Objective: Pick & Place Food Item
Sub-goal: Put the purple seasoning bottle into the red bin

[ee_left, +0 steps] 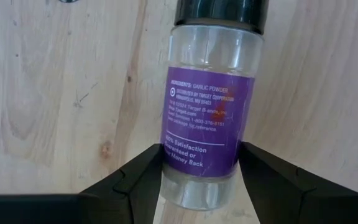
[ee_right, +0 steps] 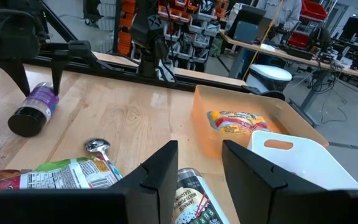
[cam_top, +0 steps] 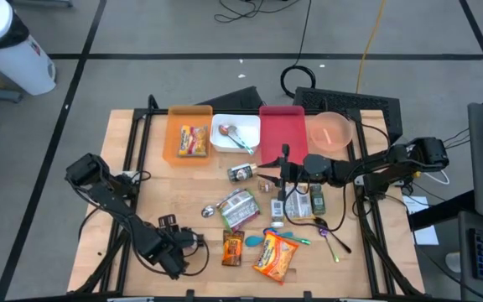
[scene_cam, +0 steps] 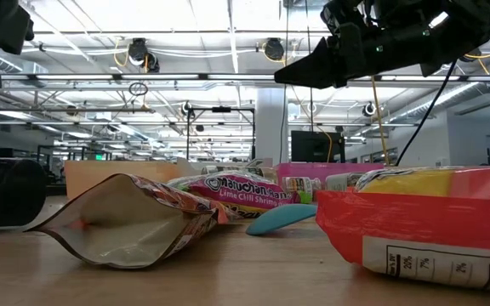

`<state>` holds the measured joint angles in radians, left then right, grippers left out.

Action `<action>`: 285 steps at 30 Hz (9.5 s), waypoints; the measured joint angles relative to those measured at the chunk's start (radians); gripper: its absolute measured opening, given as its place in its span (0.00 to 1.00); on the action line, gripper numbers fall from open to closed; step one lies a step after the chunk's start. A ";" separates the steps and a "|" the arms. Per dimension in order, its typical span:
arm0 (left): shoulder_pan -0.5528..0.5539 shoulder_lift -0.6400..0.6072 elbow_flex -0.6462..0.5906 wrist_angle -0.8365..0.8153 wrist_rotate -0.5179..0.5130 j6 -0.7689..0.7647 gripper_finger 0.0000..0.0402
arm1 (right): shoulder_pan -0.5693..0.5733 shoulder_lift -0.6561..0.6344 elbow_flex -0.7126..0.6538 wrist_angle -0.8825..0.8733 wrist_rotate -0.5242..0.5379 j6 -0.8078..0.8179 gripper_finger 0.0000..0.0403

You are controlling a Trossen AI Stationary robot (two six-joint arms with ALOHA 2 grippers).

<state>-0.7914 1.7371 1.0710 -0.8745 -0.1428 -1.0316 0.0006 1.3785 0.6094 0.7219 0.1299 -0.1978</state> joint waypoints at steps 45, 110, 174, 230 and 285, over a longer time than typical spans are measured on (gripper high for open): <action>0.035 -0.031 -0.003 0.010 0.019 -0.068 0.62 | -0.002 0.000 0.000 0.000 0.000 0.000 0.29; 0.035 0.039 -0.002 -0.064 0.091 -0.071 0.65 | -0.002 0.000 0.000 -0.001 0.000 -0.001 0.29; 0.241 -0.432 -0.058 0.292 -0.913 0.477 0.51 | 0.008 0.000 0.015 0.088 -0.183 -0.024 0.32; 0.775 -0.120 -0.408 1.580 0.037 0.951 0.52 | -0.122 0.103 0.658 -0.958 -0.476 0.098 0.80; 0.830 -0.477 -0.410 1.283 0.030 1.142 0.68 | -0.178 0.102 0.651 -1.153 -0.160 0.160 0.50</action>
<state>0.0387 1.2605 0.6613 0.4083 -0.1127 0.1104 -0.1776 1.4803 1.2602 -0.4316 -0.0301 -0.0380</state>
